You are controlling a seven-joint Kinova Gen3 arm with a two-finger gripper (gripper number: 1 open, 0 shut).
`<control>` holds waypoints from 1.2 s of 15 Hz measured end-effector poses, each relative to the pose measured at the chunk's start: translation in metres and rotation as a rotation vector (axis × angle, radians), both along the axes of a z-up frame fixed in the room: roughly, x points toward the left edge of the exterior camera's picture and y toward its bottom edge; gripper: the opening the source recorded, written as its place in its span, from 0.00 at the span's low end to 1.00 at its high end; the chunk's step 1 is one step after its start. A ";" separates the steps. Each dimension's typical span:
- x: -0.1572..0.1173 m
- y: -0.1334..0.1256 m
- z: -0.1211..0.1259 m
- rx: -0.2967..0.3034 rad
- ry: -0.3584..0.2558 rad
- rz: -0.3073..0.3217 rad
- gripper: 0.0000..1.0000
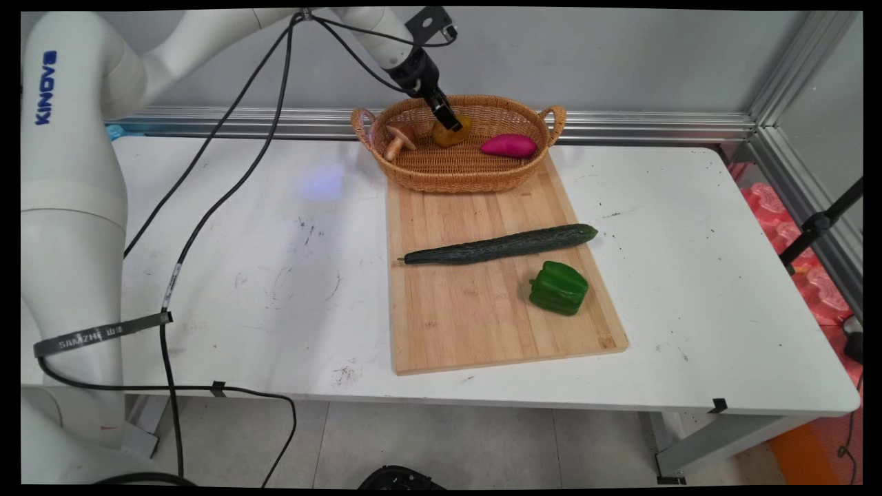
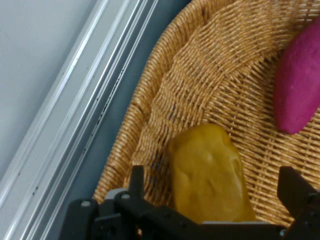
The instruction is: Pick up the potato from the vegetable basket, then place the picked object on the cutting board
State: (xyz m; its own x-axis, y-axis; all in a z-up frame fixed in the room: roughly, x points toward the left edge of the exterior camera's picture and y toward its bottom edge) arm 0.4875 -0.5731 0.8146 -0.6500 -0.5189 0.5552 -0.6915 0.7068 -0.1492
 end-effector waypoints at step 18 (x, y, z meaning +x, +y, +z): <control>-0.004 -0.008 -0.038 -0.009 -0.009 -0.011 0.00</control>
